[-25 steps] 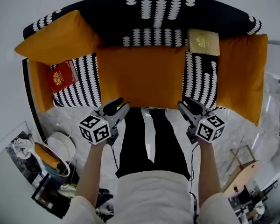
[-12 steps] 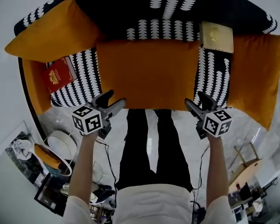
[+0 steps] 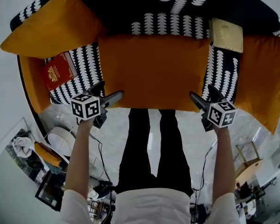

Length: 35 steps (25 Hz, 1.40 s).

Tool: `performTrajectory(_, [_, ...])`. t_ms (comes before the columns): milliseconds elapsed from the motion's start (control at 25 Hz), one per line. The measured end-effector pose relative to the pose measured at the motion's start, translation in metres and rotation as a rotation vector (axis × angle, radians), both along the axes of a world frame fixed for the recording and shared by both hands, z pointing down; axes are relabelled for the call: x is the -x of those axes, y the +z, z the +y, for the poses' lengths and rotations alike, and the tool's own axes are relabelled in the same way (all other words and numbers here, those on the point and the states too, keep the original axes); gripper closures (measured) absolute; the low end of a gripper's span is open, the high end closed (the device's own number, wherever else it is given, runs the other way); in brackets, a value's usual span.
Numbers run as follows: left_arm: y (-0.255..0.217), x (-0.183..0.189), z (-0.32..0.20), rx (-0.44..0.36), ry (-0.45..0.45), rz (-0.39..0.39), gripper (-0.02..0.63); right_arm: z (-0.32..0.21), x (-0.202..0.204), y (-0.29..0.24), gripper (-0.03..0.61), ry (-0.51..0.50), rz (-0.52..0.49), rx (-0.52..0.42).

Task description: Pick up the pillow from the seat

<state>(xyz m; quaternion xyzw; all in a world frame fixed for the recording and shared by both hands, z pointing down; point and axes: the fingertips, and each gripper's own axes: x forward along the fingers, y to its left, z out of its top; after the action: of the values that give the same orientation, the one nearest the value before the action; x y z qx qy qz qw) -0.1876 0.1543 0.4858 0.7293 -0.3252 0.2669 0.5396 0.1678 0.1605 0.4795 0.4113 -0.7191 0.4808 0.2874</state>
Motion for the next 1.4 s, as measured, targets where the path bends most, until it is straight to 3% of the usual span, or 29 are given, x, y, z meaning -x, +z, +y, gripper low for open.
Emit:
performTrajectory(200, [0.029, 0.008, 0.006, 0.048, 0.035, -0.031, 0.024, 0.0, -0.001, 0.023, 0.149, -0.01, 0.008, 0.031])
performTrajectory(440, [0.056, 0.026, 0.0, 0.036, -0.002, -0.098, 0.021, -0.001, 0.001, 0.043, 0.129, -0.028, 0.004, 0.068])
performTrajectory(560, [0.07, 0.036, 0.0, 0.073, -0.042, -0.105, 0.021, 0.002, 0.001, 0.057, 0.12, -0.052, 0.008, 0.104])
performTrajectory(760, [0.095, 0.045, 0.003, 0.137, -0.023, -0.113, 0.021, 0.002, 0.0, 0.072, 0.114, -0.051, -0.003, 0.138])
performTrajectory(1080, [0.111, 0.035, 0.001, 0.188, 0.015, -0.01, 0.021, -0.001, 0.001, 0.087, 0.112, -0.083, -0.055, 0.2])
performTrajectory(1200, [0.116, 0.032, 0.001, 0.195, 0.04, 0.008, 0.021, 0.003, -0.005, 0.098, 0.078, -0.053, -0.056, 0.227])
performTrajectory(1400, [0.121, 0.031, 0.002, 0.219, 0.053, 0.063, 0.021, 0.009, 0.0, 0.109, 0.046, 0.009, -0.171, 0.276])
